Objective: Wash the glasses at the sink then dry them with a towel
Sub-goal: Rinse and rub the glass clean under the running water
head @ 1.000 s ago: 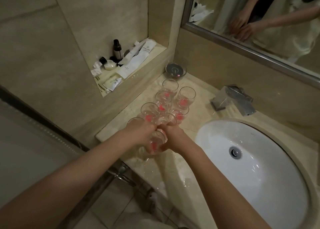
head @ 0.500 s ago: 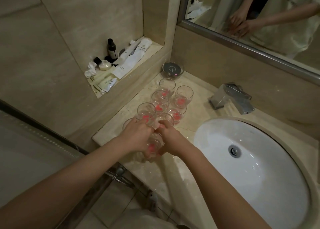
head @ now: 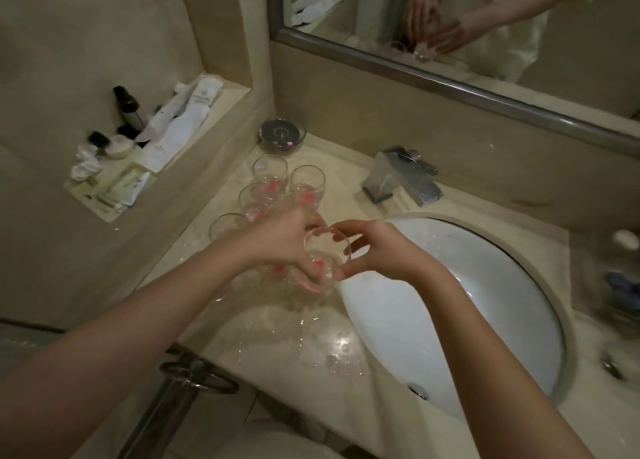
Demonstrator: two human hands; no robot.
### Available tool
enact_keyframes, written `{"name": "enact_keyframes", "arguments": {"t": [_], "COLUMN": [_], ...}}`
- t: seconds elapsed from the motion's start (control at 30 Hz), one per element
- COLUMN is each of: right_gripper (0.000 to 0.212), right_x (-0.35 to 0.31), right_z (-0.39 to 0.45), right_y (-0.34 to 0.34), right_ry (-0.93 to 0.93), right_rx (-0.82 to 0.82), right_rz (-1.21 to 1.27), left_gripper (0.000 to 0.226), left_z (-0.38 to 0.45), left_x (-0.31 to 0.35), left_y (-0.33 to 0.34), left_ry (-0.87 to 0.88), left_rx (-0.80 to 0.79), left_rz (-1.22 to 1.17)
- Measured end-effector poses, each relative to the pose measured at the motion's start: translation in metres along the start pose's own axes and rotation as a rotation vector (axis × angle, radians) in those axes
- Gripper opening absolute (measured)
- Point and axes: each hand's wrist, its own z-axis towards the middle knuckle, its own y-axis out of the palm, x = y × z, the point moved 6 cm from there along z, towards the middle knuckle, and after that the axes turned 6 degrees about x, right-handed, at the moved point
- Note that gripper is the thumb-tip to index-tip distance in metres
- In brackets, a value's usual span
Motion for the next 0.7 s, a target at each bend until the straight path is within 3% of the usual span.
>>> {"name": "enact_keyframes", "arguments": {"t": [0.13, 0.3, 0.47, 0.6, 0.7], "right_gripper": [0.069, 0.064, 0.048, 0.017, 0.008], "right_x": [0.036, 0.081, 0.115, 0.133, 0.148], "right_z": [-0.013, -0.019, -0.018, -0.014, 0.001], "right_y": [-0.028, -0.045, -0.058, -0.084, -0.106], "right_ry": [0.064, 0.124, 0.17, 0.161, 0.187], "right_rx": [0.141, 0.314, 0.432, 0.692, 0.867], "right_rz": [0.23, 0.434, 0.526, 0.712, 0.75], "left_gripper": [0.069, 0.077, 0.077, 0.082, 0.078], "left_z": [0.029, 0.059, 0.082, 0.095, 0.102], "left_x": [0.018, 0.03, 0.034, 0.038, 0.039], "left_y": [0.021, 0.052, 0.084, 0.102, 0.112], "left_ry": [-0.03, -0.119, -0.197, -0.236, -0.265], "left_rx": [-0.062, -0.014, 0.035, 0.032, 0.051], "left_rz": [-0.288, -0.58, -0.671, -0.656, -0.658]}}
